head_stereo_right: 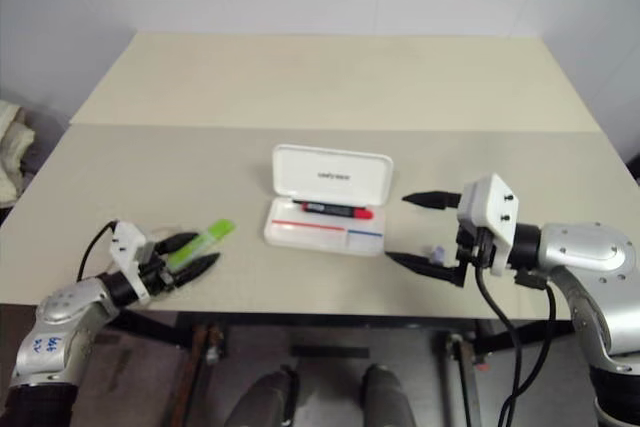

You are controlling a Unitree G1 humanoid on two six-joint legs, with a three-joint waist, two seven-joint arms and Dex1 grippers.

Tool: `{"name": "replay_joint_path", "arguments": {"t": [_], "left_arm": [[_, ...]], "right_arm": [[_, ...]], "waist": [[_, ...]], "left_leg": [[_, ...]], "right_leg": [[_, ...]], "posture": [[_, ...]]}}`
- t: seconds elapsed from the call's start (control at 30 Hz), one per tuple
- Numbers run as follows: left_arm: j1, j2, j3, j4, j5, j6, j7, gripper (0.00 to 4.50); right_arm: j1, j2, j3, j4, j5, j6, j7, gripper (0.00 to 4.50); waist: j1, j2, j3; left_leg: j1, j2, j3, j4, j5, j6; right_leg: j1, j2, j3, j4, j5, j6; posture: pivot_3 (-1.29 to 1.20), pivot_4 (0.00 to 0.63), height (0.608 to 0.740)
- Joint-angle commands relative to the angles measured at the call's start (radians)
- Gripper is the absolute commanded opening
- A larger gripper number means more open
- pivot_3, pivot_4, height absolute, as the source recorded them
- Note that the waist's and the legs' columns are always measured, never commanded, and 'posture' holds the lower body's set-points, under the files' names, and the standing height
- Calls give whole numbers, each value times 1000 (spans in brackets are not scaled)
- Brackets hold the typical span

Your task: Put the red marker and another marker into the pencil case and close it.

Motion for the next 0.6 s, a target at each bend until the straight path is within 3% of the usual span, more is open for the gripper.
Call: {"name": "replay_joint_path", "arguments": {"t": [0.03,0.13,0.17,0.6], "left_arm": [[-3,10,-15,45,37,-6,19,2284],[-14,13,-20,57,41,-11,19,1240],[-16,13,-23,57,40,-11,18,1082],[-152,39,-54,-78,-78,-28,-174,1094]], "right_arm": [[-26,-15,-26,-47,38,7,-27,4500],[-30,-19,-26,-52,47,11,-38,4500],[-30,-20,-24,-52,48,11,-40,4500],[4,-7,-8,-56,37,-1,-72,4500]], "waist": [[0,0,0],[0,0,0],[0,0,0],[19,0,0]], "left_leg": [[1,0,0,0,0,0],[2,1,0,0,0,1],[2,1,0,0,-1,1],[0,1,-3,-1,-1,0]], "right_leg": [[2,0,0,-2,0,0],[4,0,-1,-4,0,0],[5,0,-1,-5,0,-1],[4,-1,-4,-7,-1,-1]], "posture": [[0,150,740],[0,150,740],[0,150,740],[0,150,740]]}}
